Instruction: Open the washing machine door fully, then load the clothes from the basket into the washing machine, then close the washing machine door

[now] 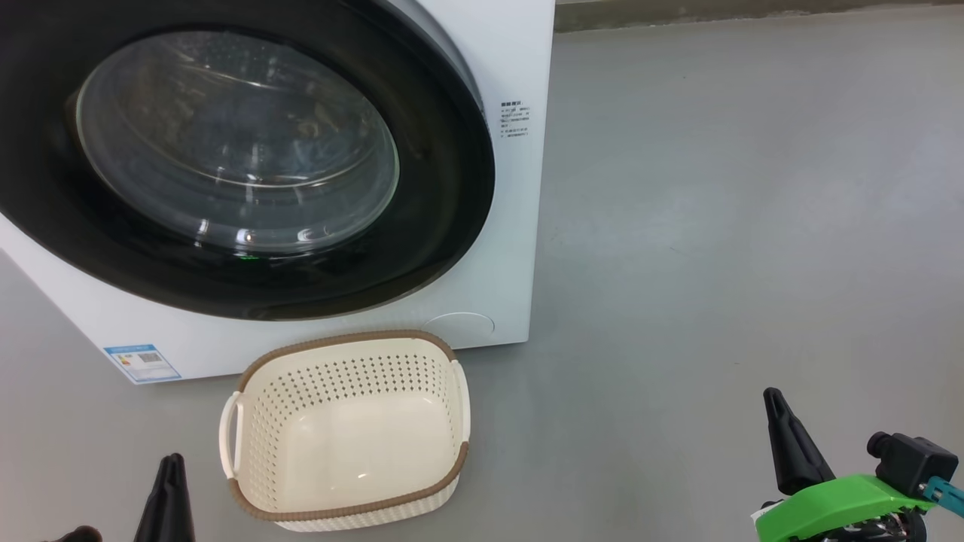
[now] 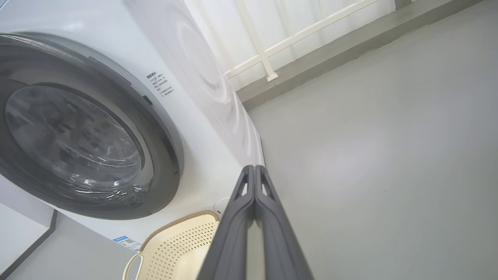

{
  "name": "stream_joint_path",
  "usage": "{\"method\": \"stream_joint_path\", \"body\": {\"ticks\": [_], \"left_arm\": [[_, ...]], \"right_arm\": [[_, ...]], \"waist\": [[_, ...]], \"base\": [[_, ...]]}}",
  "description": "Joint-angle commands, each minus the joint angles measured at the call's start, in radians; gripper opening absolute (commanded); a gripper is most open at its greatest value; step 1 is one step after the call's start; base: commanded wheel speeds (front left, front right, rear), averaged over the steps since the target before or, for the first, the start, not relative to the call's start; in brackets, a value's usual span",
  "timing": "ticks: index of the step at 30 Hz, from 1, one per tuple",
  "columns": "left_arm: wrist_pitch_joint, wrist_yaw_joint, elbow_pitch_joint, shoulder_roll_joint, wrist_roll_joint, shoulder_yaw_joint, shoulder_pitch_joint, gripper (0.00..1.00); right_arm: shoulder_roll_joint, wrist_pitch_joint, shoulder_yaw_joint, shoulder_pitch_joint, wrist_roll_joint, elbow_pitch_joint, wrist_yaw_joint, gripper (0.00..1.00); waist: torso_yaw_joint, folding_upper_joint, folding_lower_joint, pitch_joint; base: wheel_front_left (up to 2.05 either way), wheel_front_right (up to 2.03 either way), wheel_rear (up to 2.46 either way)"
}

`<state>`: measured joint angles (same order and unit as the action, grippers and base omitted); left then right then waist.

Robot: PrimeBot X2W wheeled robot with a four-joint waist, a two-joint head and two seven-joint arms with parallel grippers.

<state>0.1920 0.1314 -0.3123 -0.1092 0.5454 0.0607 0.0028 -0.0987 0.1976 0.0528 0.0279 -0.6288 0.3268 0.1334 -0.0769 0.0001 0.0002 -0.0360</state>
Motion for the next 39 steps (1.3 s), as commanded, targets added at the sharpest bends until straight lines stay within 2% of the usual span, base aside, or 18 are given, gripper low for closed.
{"method": "stream_joint_path", "body": {"ticks": [1,39], "left_arm": [[-0.007,-0.001,0.025,-0.014,0.026,0.012,-0.034,0.00],[-0.115,-0.001,0.038,0.013,0.402,0.027,-0.064,0.00]], "right_arm": [[-0.010,-0.005,-0.011,0.028,-0.021,-0.030,0.000,0.00],[0.002,-0.106,-0.056,0.049,-0.379,-0.047,-0.001,0.00]], "waist": [[0.001,-0.0001,-0.0001,0.000],[0.028,-0.0001,-0.0001,0.013]], "base": [[0.00,0.00,0.00],[0.00,0.00,0.00]]}}
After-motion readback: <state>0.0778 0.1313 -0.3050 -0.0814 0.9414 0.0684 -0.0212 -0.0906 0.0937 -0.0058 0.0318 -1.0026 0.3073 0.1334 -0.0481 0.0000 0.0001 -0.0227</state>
